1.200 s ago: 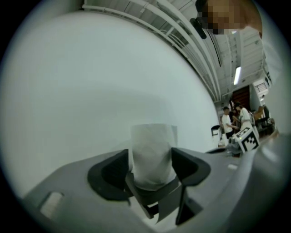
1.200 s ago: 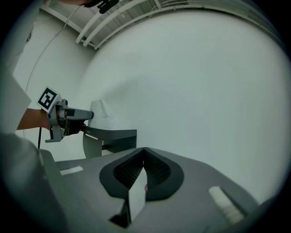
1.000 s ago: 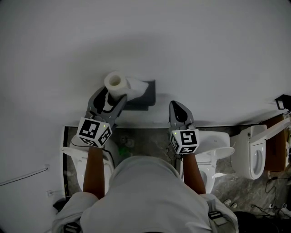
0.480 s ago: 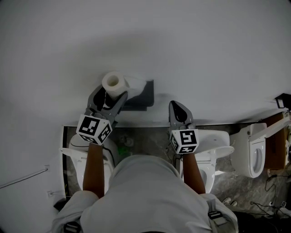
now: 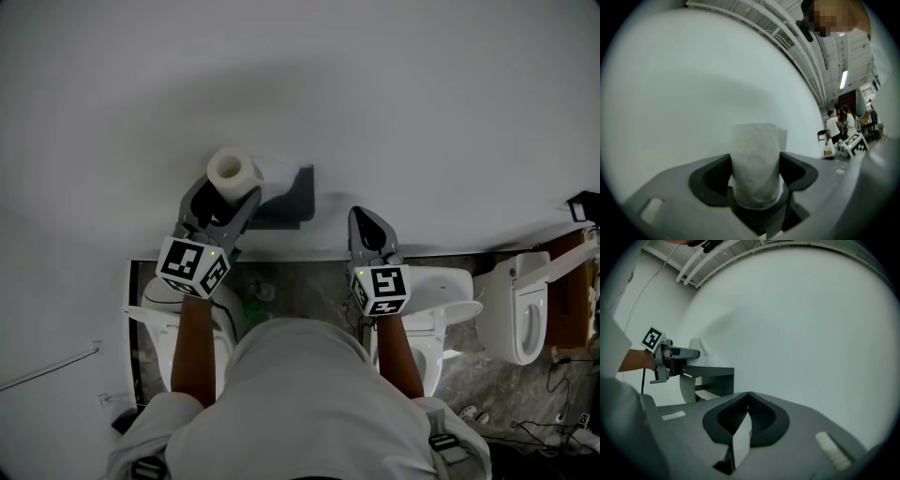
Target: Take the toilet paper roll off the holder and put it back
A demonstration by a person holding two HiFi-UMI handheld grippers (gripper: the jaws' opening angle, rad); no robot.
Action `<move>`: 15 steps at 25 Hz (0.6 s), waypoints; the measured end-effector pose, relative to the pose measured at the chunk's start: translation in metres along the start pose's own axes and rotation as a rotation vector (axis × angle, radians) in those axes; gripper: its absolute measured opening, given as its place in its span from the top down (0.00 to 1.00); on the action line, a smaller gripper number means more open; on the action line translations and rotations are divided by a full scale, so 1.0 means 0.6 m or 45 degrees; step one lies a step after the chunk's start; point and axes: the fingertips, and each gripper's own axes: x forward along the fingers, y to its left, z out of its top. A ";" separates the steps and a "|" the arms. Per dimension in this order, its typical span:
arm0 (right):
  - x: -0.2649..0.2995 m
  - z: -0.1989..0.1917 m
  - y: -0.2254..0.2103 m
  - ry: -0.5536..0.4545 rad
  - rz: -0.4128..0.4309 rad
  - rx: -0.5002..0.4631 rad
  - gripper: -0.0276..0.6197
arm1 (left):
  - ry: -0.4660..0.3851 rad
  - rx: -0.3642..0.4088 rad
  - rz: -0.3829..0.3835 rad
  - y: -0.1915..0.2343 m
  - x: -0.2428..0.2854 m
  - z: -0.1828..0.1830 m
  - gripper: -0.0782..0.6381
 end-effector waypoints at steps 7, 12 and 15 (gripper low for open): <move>0.000 0.002 0.003 0.001 0.005 0.000 0.96 | 0.003 0.007 -0.001 -0.002 -0.002 0.002 0.46; -0.005 0.001 0.006 0.004 0.001 -0.002 0.96 | -0.007 -0.009 -0.013 -0.004 -0.005 0.004 0.46; -0.010 0.001 0.012 0.001 -0.001 -0.003 0.96 | -0.022 -0.012 -0.013 -0.002 -0.011 0.009 0.46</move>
